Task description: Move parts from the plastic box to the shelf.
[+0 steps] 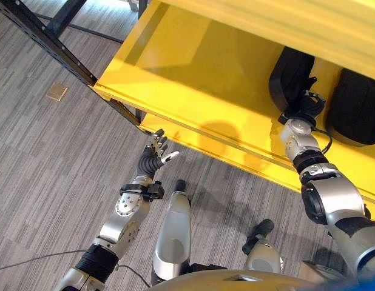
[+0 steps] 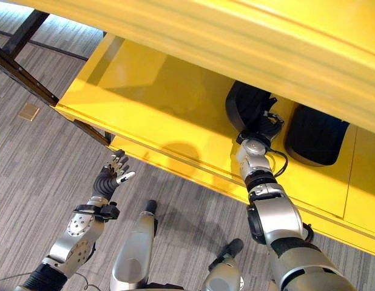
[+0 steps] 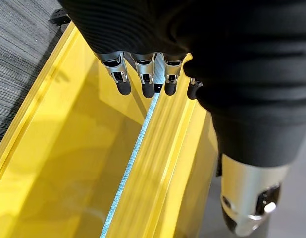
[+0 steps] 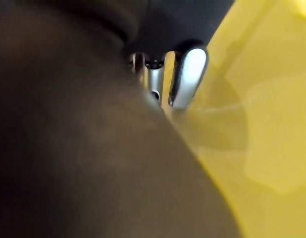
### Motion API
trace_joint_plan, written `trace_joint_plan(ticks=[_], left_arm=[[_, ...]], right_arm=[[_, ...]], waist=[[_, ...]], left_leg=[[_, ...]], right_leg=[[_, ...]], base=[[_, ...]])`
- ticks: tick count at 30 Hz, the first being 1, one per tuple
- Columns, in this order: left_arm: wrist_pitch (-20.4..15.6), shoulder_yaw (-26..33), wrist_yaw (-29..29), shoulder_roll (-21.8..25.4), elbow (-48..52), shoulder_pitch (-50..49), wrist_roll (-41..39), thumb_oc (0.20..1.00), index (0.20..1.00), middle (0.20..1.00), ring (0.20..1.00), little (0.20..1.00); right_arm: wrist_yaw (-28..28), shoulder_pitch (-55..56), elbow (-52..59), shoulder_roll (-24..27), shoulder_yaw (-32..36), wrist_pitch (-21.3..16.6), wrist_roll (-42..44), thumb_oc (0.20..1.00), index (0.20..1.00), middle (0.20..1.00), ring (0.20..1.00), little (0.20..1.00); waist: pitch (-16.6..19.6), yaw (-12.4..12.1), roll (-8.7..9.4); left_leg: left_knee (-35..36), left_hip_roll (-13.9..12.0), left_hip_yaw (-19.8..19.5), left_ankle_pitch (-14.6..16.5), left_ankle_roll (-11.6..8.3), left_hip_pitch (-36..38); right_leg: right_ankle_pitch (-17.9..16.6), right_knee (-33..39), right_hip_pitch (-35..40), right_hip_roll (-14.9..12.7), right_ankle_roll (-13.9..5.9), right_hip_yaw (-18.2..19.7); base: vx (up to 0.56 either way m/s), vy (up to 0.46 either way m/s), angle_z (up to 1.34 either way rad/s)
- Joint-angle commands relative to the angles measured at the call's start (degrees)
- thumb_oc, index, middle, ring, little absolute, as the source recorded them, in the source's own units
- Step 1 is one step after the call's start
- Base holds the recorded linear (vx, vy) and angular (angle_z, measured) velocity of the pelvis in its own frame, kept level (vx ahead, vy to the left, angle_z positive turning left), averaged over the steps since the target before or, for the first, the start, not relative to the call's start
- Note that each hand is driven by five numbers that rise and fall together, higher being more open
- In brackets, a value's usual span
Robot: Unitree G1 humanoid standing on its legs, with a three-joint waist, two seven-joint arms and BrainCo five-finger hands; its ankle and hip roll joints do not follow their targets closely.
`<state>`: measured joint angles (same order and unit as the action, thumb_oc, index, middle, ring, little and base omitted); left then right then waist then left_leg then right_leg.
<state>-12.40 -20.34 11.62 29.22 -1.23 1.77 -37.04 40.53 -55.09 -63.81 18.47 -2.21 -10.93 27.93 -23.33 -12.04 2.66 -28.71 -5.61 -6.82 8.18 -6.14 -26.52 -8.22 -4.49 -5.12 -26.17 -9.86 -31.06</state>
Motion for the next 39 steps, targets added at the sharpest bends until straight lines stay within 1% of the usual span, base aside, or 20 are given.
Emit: trace_joint_plan(ticks=[1,3,4,5,6,16,25,28,29,30,36,38,39], left_arm=[[-3.88,-0.08,0.31,0.32,3.11,0.43,-0.06,1.0,1.0,1.0,1.0,1.0],[-3.98,-0.14,0.34,0.41,3.1,0.63,-0.11,1.0,1.0,1.0,1.0,1.0],[-4.14,-0.12,0.39,0.44,3.11,0.68,-0.15,1.0,1.0,1.0,1.0,1.0],[-4.22,-0.15,0.35,0.46,3.16,0.81,-0.13,1.0,1.0,1.0,1.0,1.0],[-4.46,-0.11,0.48,0.28,2.98,1.0,-0.13,1.0,1.0,1.0,1.0,1.0],[-5.09,-0.04,0.63,0.05,2.33,1.08,-0.25,1.0,1.0,1.0,1.0,1.0],[-5.19,0.37,0.69,0.02,1.97,0.67,-0.66,1.0,1.0,1.0,1.0,1.0],[-5.14,0.6,0.79,-0.14,1.97,0.57,-0.71,1.0,1.0,1.0,1.0,1.0],[-5.14,0.59,0.79,-0.13,1.97,0.55,-0.71,1.0,1.0,1.0,1.0,1.0],[-5.2,0.86,0.85,-0.19,2.0,0.51,-0.61,1.0,1.0,1.0,1.0,1.0],[-5.39,1.78,1.2,-0.76,2.18,0.61,0.08,1.0,1.0,1.0,1.0,1.0],[-5.37,2.32,1.4,-1.09,2.31,0.5,0.57,1.0,1.0,1.0,1.0,1.0],[-5.37,2.3,1.4,-1.08,2.31,0.46,0.58,1.0,1.0,1.0,1.0,1.0]], right_arm=[[-0.33,-2.4,-0.6,3.49,-0.55,-0.9,1.61,0.2,0.2,0.2,0.2,0.2],[-0.41,-2.69,-0.84,3.54,-0.96,-0.77,1.17,0.2,0.2,0.2,0.2,0.2],[-0.37,-2.77,-0.71,3.63,-1.56,-0.57,0.31,0.316,0.316,0.316,0.316,0.316],[-0.47,-2.83,-0.68,3.68,-2.25,-0.26,-0.71,0.548,0.548,0.548,0.548,0.548],[-1.04,-2.86,0.18,3.32,-2.88,-0.45,-1.08,1.0,1.0,1.0,1.0,1.0],[-1.53,-1.76,4.5,2.18,-4.11,-1.97,-2.36,1.0,1.0,1.0,1.0,1.0],[-0.43,-0.07,9.71,1.41,-4.06,-2.77,-3.75,1.0,1.0,1.0,1.0,1.0],[0.44,1.34,14.95,0.96,-4.21,-3.23,-5.65,1.0,1.0,1.0,1.0,1.0],[0.5,1.43,15.07,0.93,-4.2,-3.17,-5.7,1.0,1.0,1.0,1.0,1.0],[1.0,2.75,18.71,0.69,-4.44,-3.22,-7.21,1.0,1.0,1.0,1.0,1.0],[3.36,7.16,30.76,-0.17,-2.92,-3.42,-12.67,1.0,1.0,1.0,1.0,1.0],[4.44,9.92,36.48,-0.84,-1.93,-3.17,-15.72,1.0,1.0,1.0,1.0,1.0],[4.48,10.04,36.63,-0.89,-1.91,-3.08,-15.78,1.0,1.0,1.0,1.0,1.0]], waist=[[-1.0,-1.27,-2.21],[-1.06,-1.32,-2.29],[-1.07,-1.34,-2.27],[-1.13,-1.34,-2.31],[-1.18,-1.3,-2.33],[-1.18,-0.6,-2.17],[-1.15,-0.08,-1.95],[-1.19,0.2,-1.82],[-1.17,0.2,-1.82],[-1.12,0.47,-1.69],[-1.14,1.14,-1.41],[-0.91,1.51,-1.22],[-0.87,1.5,-1.21]], left_leg=[[11.69,0.86,1.69,-3.92,4.1,6.49],[11.56,0.94,1.63,-3.9,4.11,6.35],[11.54,1.02,1.63,-3.87,4.13,6.29],[11.55,1.08,1.66,-3.86,4.16,6.24],[11.2,1.18,1.77,-3.8,4.17,5.94],[10.96,1.0,2.05,-3.72,4.17,5.72],[11.34,1.04,2.13,-3.91,4.25,5.83],[11.14,0.95,2.1,-3.83,4.26,5.77],[11.14,0.95,2.1,-3.83,4.27,5.78],[11.24,0.95,2.13,-3.86,4.27,5.86],[11.02,0.84,2.24,-3.68,4.35,5.94],[10.92,0.74,2.29,-3.58,4.39,5.98],[10.91,0.74,2.28,-3.58,4.39,5.98]], right_leg=[[-2.54,-7.4,1.05,-0.57,-3.79,3.12],[-2.55,-7.36,1.04,-0.55,-3.77,3.09],[-2.57,-7.28,1.06,-0.56,-3.76,3.13],[-2.57,-7.3,1.01,-0.57,-3.76,3.11],[-2.53,-7.31,0.87,-0.6,-3.72,3.23],[-2.37,-7.56,0.51,-0.5,-3.53,3.67],[-2.75,-7.58,0.47,-0.44,-3.59,3.83],[-2.76,-7.66,0.36,-0.48,-3.57,3.91],[-2.76,-7.65,0.37,-0.48,-3.57,3.91],[-2.91,-7.65,0.33,-0.48,-3.59,3.97],[-2.8,-7.86,0.25,-0.55,-3.63,4.07],[-2.71,-7.93,0.36,-0.51,-3.67,4.08],[-2.71,-7.93,0.37,-0.52,-3.68,4.07]], base=[[0.0,0.0,0.0],[0.0,0.0,0.0],[0.0,0.0,0.0],[0.0,0.0,0.0],[0.0,0.0,0.0],[0.0,0.0,0.0],[0.0,0.0,0.0],[0.0,0.0,0.0],[0.0,0.0,0.0],[0.0,0.0,0.0],[0.0,0.0,0.0],[0.0,0.0,0.0],[0.0,0.0,0.0]])
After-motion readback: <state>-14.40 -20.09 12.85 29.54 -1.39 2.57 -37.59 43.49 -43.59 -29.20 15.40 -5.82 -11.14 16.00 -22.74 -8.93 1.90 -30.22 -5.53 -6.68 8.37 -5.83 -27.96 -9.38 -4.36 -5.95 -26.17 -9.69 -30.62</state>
